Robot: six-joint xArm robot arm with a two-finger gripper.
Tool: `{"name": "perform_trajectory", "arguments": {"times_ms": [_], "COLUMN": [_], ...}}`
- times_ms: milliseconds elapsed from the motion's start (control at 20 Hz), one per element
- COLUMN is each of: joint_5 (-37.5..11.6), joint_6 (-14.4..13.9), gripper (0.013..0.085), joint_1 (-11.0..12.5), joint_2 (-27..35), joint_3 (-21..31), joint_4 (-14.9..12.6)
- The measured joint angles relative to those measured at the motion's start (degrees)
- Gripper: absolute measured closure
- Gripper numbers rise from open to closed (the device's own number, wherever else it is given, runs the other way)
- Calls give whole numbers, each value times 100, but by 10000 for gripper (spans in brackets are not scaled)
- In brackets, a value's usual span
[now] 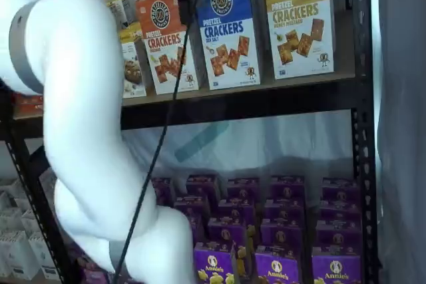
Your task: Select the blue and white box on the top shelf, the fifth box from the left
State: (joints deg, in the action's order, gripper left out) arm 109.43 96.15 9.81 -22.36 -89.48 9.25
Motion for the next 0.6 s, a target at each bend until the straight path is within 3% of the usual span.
{"name": "perform_trajectory", "arguments": {"times_ms": [150,350,600], "joint_5": [286,277,249], "joint_6": [-74,-171,-181], "gripper": [130,130,130], "joint_1": [-67,-145,17], "joint_2": [116,53,18], "joint_3": [-109,14,37], "joint_4": [16,87,499]}}
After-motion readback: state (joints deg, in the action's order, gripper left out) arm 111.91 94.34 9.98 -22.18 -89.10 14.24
